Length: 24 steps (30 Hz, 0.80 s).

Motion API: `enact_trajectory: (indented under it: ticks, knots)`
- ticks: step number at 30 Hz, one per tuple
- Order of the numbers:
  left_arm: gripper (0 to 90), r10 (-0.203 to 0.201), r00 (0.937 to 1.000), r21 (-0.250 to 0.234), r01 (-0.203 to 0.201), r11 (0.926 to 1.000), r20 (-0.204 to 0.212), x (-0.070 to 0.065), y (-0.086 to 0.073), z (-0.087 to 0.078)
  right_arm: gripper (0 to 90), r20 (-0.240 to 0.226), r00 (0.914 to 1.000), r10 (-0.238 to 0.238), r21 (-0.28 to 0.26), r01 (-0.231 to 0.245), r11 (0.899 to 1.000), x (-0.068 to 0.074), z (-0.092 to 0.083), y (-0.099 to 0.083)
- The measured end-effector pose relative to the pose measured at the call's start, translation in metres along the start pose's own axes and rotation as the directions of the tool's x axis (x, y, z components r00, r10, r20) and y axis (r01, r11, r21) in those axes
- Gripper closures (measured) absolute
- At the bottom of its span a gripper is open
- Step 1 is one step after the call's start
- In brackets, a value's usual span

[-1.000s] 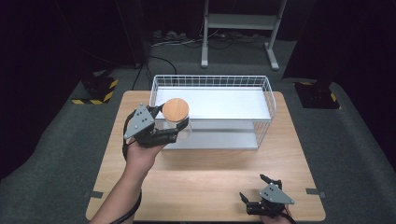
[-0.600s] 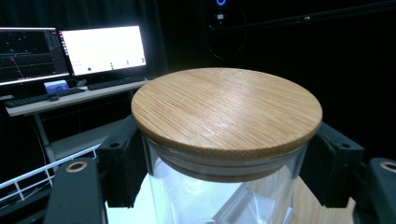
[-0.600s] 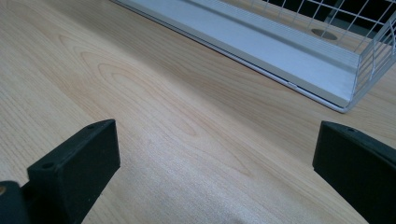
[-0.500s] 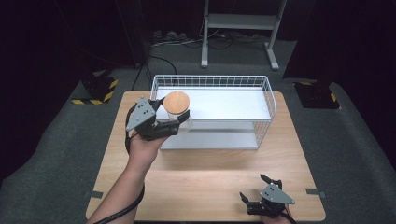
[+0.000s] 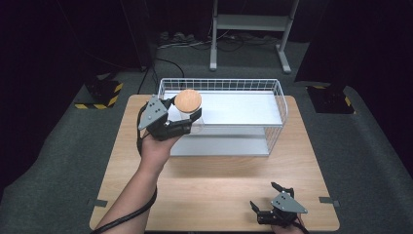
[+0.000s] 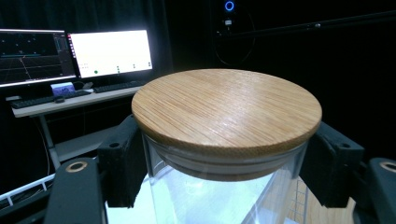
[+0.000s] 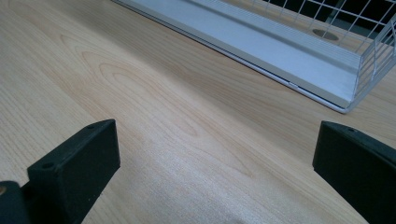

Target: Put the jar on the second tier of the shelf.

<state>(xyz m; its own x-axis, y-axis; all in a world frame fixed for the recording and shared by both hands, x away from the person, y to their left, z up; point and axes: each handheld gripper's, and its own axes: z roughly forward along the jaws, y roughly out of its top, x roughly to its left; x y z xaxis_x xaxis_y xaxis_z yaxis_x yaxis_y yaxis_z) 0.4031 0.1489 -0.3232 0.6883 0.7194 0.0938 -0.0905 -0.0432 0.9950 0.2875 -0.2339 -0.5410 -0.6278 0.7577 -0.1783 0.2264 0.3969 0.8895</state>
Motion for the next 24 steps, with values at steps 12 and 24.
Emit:
enact_trajectory:
  ticks: [12,24]
  knots:
    - [26.5,0.003,0.9999,0.000,-0.003,1.0000,-0.013,0.003,-0.002,0.017,0.1,-0.007,1.0000,0.004,-0.006,-0.005,1.000,0.000,0.000,0.000]
    - [26.5,-0.003,0.9992,0.014,0.003,0.9999,-0.039,0.010,-0.003,0.037,0.1,-0.011,0.9999,0.010,-0.009,-0.010,1.000,-0.001,-0.001,0.000]
